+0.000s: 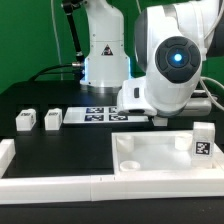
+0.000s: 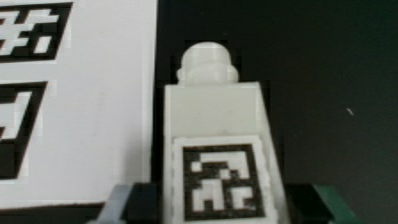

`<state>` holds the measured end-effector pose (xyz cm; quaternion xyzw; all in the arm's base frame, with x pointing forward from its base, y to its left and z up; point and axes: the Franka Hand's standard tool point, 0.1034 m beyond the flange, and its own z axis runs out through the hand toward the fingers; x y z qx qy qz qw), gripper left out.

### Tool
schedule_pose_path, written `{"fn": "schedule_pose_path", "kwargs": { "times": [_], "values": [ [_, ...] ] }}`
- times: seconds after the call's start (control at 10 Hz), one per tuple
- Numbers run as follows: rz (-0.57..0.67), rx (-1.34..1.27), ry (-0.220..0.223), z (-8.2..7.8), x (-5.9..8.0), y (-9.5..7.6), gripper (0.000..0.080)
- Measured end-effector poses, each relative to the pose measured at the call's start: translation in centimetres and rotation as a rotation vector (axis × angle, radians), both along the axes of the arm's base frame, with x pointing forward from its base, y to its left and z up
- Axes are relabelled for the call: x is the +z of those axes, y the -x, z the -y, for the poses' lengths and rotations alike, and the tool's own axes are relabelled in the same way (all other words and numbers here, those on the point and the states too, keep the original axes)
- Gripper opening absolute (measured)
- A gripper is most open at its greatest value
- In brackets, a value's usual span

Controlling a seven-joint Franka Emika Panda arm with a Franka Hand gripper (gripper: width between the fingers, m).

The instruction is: Assemble square table

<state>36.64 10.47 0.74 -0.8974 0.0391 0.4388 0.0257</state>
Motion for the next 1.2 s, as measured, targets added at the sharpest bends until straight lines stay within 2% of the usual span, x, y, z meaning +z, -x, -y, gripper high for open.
{"fn": "schedule_pose_path", "kwargs": {
  "times": [0.1, 0.3, 0.4, 0.5, 0.6, 0.7, 0.8, 1.0, 1.1, 1.2],
  "values": [
    [0.000, 0.001, -0.020, 0.5, 1.7, -1.5, 0.0288],
    [0.092, -0.006, -0.070, 2.8, 6.2, -6.0, 0.0288],
    [0.123, -0.011, -0.083, 4.2, 8.5, -7.8, 0.0290],
    [0.215, 0.009, -0.077, 5.3, 10.3, -9.7, 0.0290],
    [0.302, 0.018, -0.068, 5.4, 11.2, -10.5, 0.0290],
    [0.344, 0.016, -0.063, 5.3, 10.5, -10.1, 0.0290],
    [0.418, 0.013, -0.055, 5.5, 10.3, -10.4, 0.0290],
    [0.539, 0.010, -0.043, 5.6, 10.3, -10.7, 0.0290],
    [0.612, 0.010, -0.036, 5.8, 10.4, -11.4, 0.0290],
    [0.676, 0.022, -0.048, 6.4, 11.9, -13.6, 0.0290]
  ]
}}
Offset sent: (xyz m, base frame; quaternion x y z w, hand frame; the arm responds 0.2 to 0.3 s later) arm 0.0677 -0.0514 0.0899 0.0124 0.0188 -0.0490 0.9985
